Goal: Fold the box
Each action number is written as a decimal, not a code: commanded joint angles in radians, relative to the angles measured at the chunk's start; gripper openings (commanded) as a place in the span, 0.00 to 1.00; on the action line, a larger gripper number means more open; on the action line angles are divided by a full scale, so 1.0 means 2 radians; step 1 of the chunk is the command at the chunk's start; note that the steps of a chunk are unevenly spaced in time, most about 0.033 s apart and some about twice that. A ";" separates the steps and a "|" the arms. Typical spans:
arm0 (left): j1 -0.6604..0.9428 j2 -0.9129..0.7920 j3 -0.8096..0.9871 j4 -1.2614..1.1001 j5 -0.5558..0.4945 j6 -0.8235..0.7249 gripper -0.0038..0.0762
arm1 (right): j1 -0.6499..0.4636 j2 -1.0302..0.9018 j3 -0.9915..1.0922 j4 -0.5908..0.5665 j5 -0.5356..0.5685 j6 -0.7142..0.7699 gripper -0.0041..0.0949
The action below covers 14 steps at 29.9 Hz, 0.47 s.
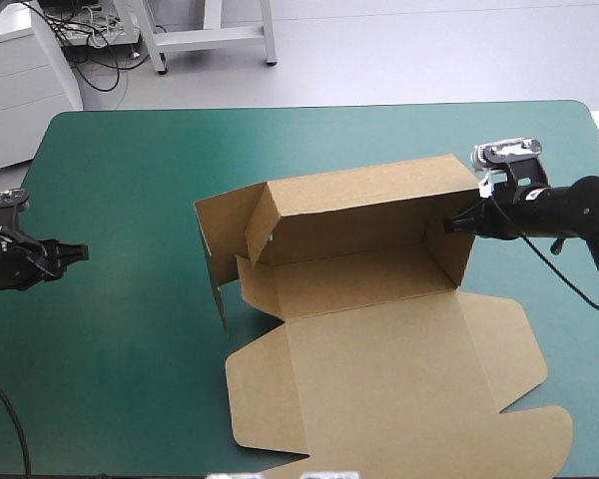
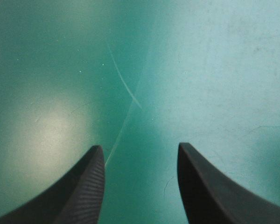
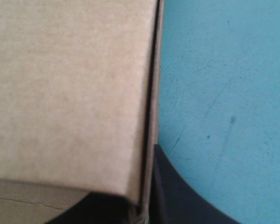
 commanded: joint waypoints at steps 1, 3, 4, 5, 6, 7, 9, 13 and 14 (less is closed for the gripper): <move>0.001 -0.013 -0.012 -0.011 -0.017 0.000 0.49 | 0.000 0.012 -0.059 0.002 0.044 0.035 0.02; 0.001 -0.013 -0.012 -0.012 -0.017 0.004 0.49 | 0.000 0.031 -0.083 -0.004 0.080 0.042 0.02; 0.001 -0.013 -0.012 -0.013 -0.017 0.004 0.49 | 0.000 0.041 -0.096 -0.008 0.096 0.047 0.02; 0.001 -0.013 -0.012 -0.013 -0.017 0.006 0.49 | 0.000 0.052 -0.109 -0.012 0.110 0.053 0.02; 0.001 -0.013 -0.012 -0.014 -0.017 0.006 0.49 | 0.000 0.062 -0.123 -0.017 0.123 0.059 0.02; 0.001 -0.013 -0.012 -0.016 -0.017 0.006 0.49 | 0.000 0.072 -0.134 -0.020 0.133 0.060 0.02; 0.001 -0.013 -0.012 -0.018 -0.017 0.008 0.49 | 0.000 0.092 -0.160 -0.022 0.154 0.065 0.02; 0.001 -0.013 -0.012 -0.022 -0.017 0.011 0.49 | 0.000 0.123 -0.208 -0.045 0.181 0.093 0.02; 0.001 -0.013 -0.012 -0.023 -0.017 0.013 0.49 | 0.000 0.130 -0.216 -0.051 0.181 0.099 0.02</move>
